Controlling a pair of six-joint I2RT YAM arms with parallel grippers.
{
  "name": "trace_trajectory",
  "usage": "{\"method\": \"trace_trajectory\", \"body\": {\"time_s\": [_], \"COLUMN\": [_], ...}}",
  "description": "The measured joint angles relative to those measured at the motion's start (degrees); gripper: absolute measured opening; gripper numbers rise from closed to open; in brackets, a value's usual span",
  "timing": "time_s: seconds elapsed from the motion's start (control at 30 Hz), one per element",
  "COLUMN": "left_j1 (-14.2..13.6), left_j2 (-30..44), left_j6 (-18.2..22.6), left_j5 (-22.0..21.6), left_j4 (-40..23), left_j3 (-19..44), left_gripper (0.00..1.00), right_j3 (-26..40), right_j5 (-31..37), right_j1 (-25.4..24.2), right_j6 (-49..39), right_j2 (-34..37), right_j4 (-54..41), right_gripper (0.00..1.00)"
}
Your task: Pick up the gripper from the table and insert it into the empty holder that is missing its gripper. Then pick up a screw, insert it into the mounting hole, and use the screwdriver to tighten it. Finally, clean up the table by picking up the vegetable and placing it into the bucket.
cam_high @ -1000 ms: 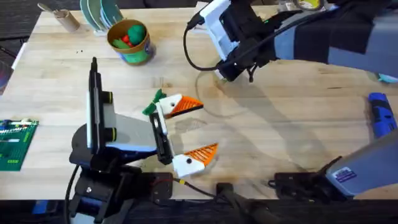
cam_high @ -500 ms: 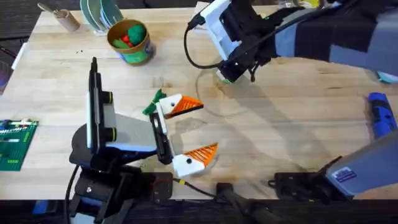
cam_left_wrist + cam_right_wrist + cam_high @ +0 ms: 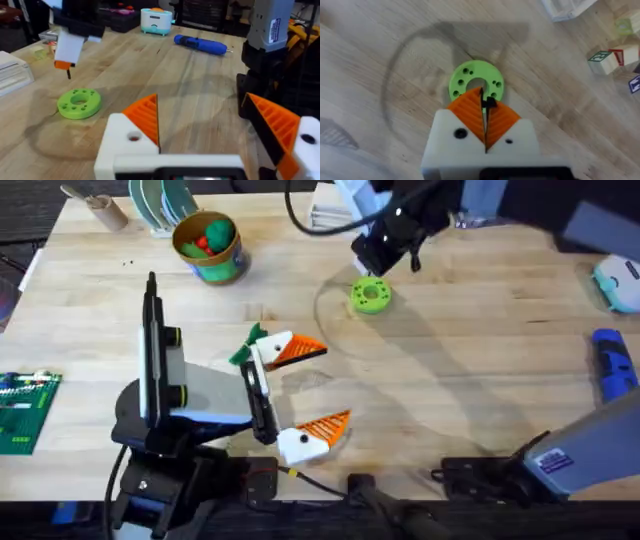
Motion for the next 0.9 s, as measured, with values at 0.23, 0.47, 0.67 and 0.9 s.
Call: {"method": "trace_trajectory", "body": {"time_s": [0.23, 0.47, 0.67, 0.9], "left_j1": [0.00, 0.00, 0.00, 0.00], "left_j2": [0.02, 0.02, 0.00, 0.00], "left_j6": [0.00, 0.00, 0.00, 0.00], "left_j5": [0.00, 0.00, 0.00, 0.00], "left_j4": [0.00, 0.00, 0.00, 0.00], "left_j3": [0.00, 0.00, 0.00, 0.00], "left_gripper": [0.993, 0.993, 0.994, 0.994], "right_j3": [9.93, 14.11, 15.00, 15.16], "right_j5": [0.40, -2.72, -13.71, -18.83], "right_j1": [2.05, 7.53, 11.48, 16.98], "right_j6": [-0.21, -1.94, -2.77, -3.97], "right_j2": [-0.40, -6.81, -12.73, -11.74], "right_j4": [-9.82, -13.10, -13.83, -18.03], "right_gripper": [0.007, 0.007, 0.007, 0.007]}}
